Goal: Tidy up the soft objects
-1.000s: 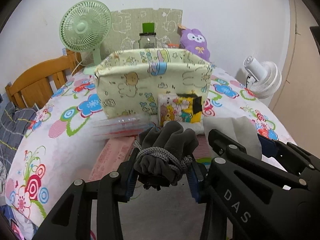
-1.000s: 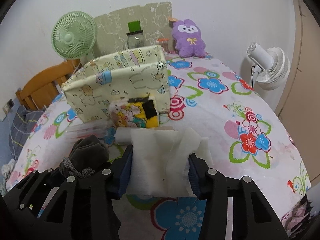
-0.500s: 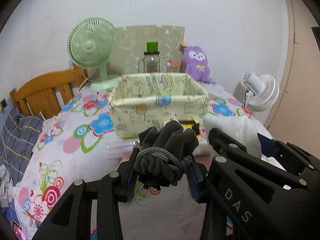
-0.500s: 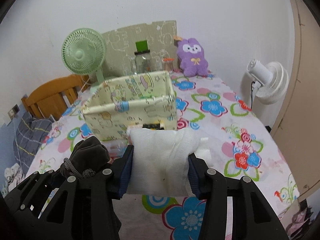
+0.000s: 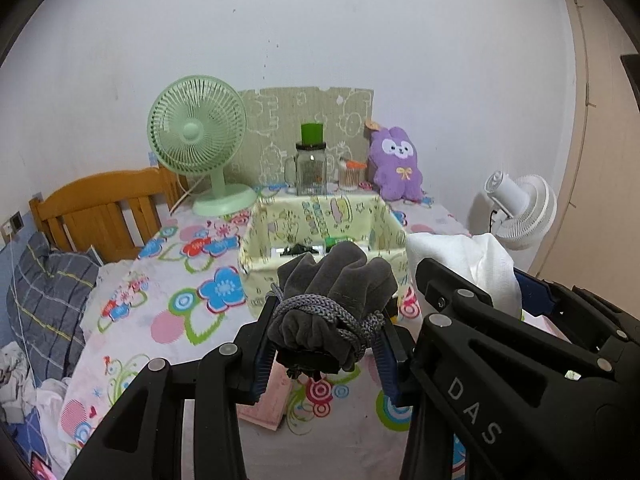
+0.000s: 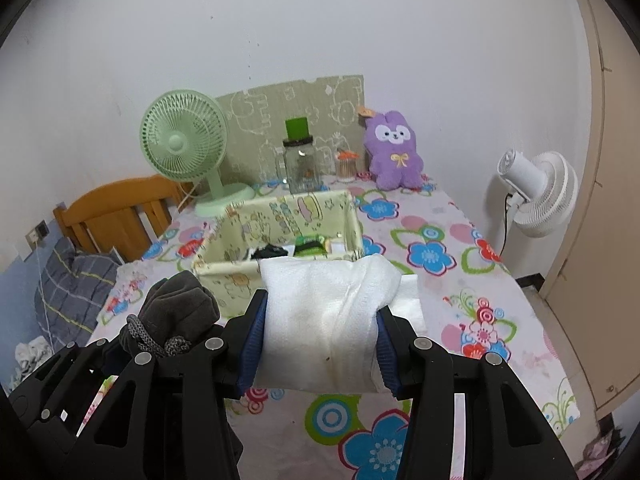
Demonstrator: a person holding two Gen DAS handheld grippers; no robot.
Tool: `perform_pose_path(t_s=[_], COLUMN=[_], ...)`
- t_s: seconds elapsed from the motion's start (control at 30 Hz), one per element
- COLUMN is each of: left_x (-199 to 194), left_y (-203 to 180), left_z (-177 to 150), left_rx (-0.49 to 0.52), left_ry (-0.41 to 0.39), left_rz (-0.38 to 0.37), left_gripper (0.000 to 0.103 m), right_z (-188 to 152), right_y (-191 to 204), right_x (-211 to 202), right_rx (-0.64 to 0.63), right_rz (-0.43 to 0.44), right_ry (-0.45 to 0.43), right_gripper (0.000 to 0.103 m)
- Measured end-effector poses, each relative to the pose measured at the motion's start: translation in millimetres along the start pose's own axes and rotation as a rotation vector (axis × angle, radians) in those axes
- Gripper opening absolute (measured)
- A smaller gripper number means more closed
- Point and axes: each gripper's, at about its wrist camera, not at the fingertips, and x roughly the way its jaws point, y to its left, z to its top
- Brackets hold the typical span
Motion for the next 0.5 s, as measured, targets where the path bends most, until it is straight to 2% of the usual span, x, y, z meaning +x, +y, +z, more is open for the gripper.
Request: perform_pose_path(t_s=[0.5], left_x=[-5.0], left_y=[13.3], left_z=[30.5], left_rx=[-0.004], left_ry=[-0.051], left_rz=[0.01], left_gripper=[0.044], right_z=[34.3], right_y=[15.3], right_x=[-4.3], right_rx=[-0.03], right_rz=[0.009], right_ry=[-0.046], right_gripper=[0.052])
